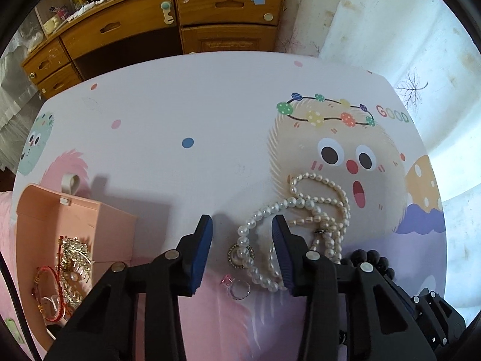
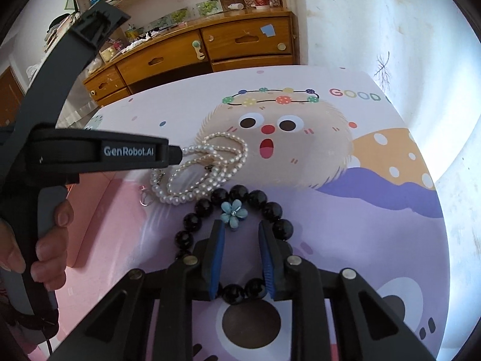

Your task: Organize jewelry

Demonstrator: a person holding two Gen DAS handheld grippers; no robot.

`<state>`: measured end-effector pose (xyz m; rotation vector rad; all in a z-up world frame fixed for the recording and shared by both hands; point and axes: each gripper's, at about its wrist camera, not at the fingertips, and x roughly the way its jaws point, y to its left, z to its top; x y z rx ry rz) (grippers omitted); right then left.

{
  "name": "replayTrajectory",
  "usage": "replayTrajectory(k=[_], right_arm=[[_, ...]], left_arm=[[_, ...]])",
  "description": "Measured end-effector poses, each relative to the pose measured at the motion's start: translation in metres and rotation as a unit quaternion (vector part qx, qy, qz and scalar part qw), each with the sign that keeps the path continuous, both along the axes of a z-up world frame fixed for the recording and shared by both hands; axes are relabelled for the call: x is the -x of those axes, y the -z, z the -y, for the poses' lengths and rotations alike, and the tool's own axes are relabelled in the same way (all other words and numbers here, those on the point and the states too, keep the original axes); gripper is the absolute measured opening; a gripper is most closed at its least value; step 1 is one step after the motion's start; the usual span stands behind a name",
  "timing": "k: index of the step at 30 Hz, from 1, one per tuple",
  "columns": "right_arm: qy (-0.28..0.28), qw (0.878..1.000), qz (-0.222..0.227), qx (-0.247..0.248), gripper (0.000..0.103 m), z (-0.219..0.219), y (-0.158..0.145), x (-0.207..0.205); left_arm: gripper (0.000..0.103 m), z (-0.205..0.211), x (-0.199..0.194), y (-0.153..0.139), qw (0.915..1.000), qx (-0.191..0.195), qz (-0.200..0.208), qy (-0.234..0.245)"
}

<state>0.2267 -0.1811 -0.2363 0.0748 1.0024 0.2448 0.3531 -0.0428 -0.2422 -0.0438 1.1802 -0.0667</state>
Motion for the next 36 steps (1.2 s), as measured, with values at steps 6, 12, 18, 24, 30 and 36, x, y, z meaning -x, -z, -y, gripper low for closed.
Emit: replayTrajectory(k=[6,12,18,24,30,36], right_arm=[[-0.018,1.0,0.002,0.005,0.024,-0.008,0.002,-0.002],[-0.019,1.0,0.01,0.006,0.023,-0.01,0.003,-0.004],[-0.024,0.999,0.015,0.014,0.013,-0.012,0.003,-0.002],[-0.025,0.999,0.026,0.02,0.012,-0.011,-0.004,0.002],[-0.028,0.999,0.038,0.021,0.012,-0.011,-0.016,0.006],[-0.037,0.998,0.055,0.021,0.012,-0.017,-0.031,0.014]], left_arm=[[0.007,0.005,0.0,0.001,0.9998,-0.007,0.001,0.019],[0.007,0.007,0.008,-0.016,0.9989,0.004,0.035,0.03],[0.005,0.002,0.018,-0.042,0.9969,0.031,0.064,0.035],[0.005,-0.009,0.027,-0.067,0.9947,0.058,0.082,0.023],[0.005,-0.02,0.038,-0.093,0.9921,0.069,0.103,0.015],[0.005,-0.031,0.052,-0.118,0.9885,0.079,0.129,0.011]])
